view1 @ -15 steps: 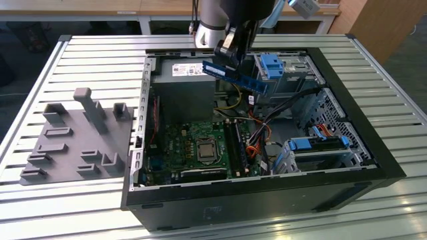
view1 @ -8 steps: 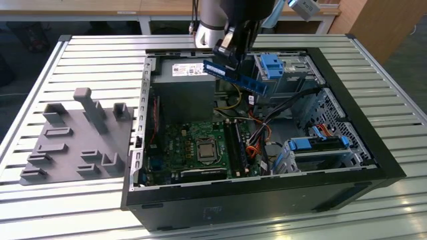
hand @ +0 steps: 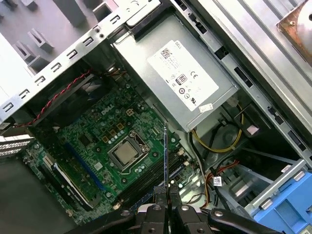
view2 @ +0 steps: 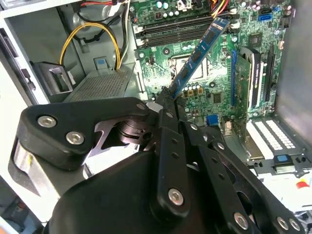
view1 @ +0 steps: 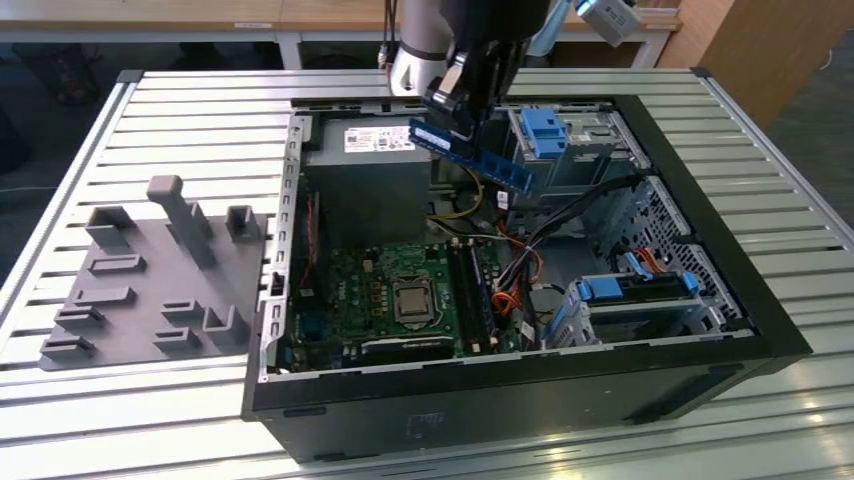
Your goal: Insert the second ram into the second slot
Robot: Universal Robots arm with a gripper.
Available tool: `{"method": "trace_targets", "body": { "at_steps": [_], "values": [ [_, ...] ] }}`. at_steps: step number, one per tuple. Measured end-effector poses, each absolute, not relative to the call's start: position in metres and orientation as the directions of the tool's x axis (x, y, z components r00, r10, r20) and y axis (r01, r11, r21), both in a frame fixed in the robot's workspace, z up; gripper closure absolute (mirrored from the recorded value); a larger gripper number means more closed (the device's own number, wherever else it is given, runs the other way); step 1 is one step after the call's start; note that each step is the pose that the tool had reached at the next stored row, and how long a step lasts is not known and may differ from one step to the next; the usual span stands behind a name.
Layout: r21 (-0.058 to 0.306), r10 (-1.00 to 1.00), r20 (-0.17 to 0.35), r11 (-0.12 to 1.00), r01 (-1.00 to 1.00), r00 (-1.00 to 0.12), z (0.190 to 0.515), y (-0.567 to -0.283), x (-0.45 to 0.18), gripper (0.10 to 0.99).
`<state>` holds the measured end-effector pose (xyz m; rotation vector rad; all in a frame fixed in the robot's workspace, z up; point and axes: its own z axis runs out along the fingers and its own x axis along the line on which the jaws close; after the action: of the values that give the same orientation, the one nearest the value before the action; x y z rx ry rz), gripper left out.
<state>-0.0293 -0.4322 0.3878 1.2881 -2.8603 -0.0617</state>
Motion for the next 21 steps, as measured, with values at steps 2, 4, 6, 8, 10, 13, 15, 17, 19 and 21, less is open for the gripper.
{"method": "trace_targets", "body": {
  "at_steps": [2, 4, 6, 8, 10, 13, 15, 17, 19, 21],
  "values": [
    [0.037, -0.739, -0.012, 0.673, -0.739, -0.674, 0.3878, -0.4322, -0.0293, 0.953],
    [0.037, -0.729, -0.012, 0.684, -0.729, -0.685, 0.3877, -0.4322, -0.0293, 0.953],
    [0.037, -0.719, -0.012, 0.695, -0.718, -0.695, 0.3877, -0.4322, -0.0293, 0.953],
    [0.037, -0.708, -0.012, 0.705, -0.708, -0.706, 0.3877, -0.4322, -0.0293, 0.953],
    [0.037, -0.698, -0.012, 0.715, -0.698, -0.716, 0.3877, -0.4322, -0.0293, 0.953],
    [0.037, -0.681, -0.012, 0.731, -0.681, -0.732, 0.3876, -0.4322, -0.0293, 0.953],
    [0.037, -0.67, -0.012, 0.742, -0.669, -0.743, 0.3876, -0.4322, -0.0293, 0.953],
    [0.037, -0.657, -0.012, 0.753, -0.657, -0.753, 0.3876, -0.4322, -0.0293, 0.953],
    [0.037, -0.645, -0.012, 0.763, -0.645, -0.764, 0.3875, -0.4322, -0.0293, 0.953],
    [0.037, -0.632, -0.012, 0.774, -0.632, -0.775, 0.3875, -0.4322, -0.0293, 0.953]
  ]
}}
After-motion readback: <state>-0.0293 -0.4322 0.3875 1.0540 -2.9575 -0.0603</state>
